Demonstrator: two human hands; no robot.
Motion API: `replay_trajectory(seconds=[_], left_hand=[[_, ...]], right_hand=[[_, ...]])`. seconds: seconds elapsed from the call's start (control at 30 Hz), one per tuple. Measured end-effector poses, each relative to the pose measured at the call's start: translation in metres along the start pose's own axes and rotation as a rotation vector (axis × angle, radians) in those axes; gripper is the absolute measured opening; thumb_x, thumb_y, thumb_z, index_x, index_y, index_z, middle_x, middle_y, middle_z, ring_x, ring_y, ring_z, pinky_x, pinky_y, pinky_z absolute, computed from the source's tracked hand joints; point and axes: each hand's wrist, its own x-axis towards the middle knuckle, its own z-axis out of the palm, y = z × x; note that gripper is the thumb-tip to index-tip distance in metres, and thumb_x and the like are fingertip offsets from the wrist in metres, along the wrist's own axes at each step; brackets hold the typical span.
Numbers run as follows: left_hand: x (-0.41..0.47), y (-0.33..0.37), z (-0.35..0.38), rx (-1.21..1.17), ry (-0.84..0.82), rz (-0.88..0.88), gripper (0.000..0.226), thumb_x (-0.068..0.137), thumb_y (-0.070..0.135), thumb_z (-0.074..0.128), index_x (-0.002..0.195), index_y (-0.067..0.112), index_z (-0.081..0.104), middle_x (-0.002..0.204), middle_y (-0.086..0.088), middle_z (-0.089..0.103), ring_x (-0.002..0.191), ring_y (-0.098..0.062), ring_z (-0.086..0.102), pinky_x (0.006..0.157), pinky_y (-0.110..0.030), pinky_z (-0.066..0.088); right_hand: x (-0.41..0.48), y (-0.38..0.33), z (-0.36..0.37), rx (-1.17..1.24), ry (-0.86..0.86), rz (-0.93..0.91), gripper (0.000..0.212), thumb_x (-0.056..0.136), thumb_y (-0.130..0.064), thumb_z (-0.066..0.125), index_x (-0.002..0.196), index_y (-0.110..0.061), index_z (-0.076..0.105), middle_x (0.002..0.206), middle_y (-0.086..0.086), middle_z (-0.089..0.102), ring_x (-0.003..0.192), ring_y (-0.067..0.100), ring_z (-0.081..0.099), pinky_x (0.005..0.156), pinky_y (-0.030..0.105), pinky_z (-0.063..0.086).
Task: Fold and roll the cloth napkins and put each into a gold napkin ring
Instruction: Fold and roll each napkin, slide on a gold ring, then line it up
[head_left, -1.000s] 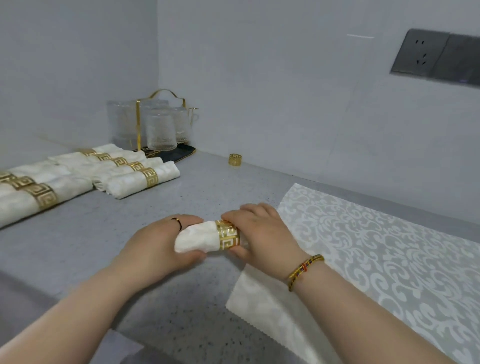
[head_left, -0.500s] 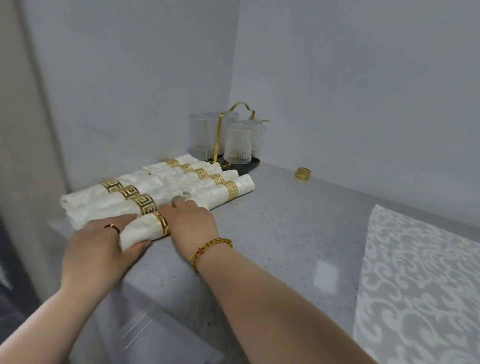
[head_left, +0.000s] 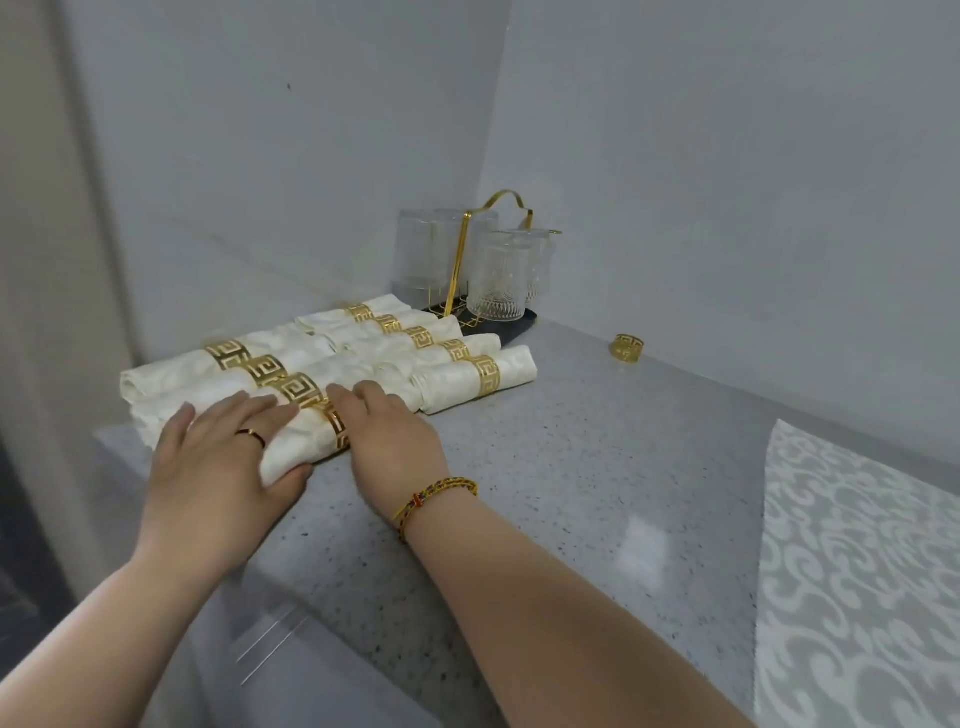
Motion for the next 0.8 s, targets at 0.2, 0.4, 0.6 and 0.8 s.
replay_trajectory(seconds=[0.2, 0.4, 0.6, 0.8], left_hand=[[-0.003, 0.003, -0.005, 0.009, 0.002, -0.045, 0.079, 0.059, 0.059, 0.032, 0.11, 0.01, 0.066, 0.119, -0.013, 0.062, 0.118, -0.036, 0.051, 0.103, -0.044, 0.018], [-0.018, 0.037, -0.018, -0.028, -0.053, 0.016, 0.088, 0.062, 0.068, 0.028, 0.119, 0.009, 0.061, 0.13, -0.012, 0.055, 0.126, -0.033, 0.043, 0.108, -0.04, 0.011], [-0.028, 0.122, -0.019, -0.34, -0.337, 0.221, 0.096, 0.062, 0.086, 0.034, 0.139, 0.029, 0.032, 0.149, 0.01, 0.024, 0.134, -0.014, 0.028, 0.11, -0.033, 0.022], [-0.057, 0.22, -0.018, -0.59, -0.814, 0.537, 0.105, 0.032, 0.096, 0.027, 0.127, 0.052, 0.026, 0.126, 0.038, 0.017, 0.118, 0.016, 0.02, 0.094, 0.003, 0.012]], right_hand=[[-0.024, 0.008, -0.008, 0.089, 0.008, -0.001, 0.057, 0.087, 0.002, 0.044, 0.141, -0.01, 0.029, 0.134, 0.014, 0.036, 0.107, 0.031, 0.045, 0.073, 0.037, 0.042], [-0.08, 0.032, -0.039, 0.166, 0.015, 0.131, 0.05, 0.091, -0.008, 0.043, 0.14, -0.013, 0.03, 0.14, 0.007, 0.035, 0.122, 0.025, 0.038, 0.092, 0.035, 0.039], [-0.169, 0.069, -0.074, 0.184, -0.016, 0.312, 0.052, 0.092, -0.018, 0.045, 0.141, -0.02, 0.026, 0.145, 0.001, 0.031, 0.129, 0.018, 0.034, 0.103, 0.029, 0.034], [-0.277, 0.11, -0.108, 0.201, -0.021, 0.562, 0.053, 0.091, -0.028, 0.049, 0.139, -0.027, 0.027, 0.14, -0.008, 0.037, 0.125, 0.009, 0.038, 0.099, 0.019, 0.032]])
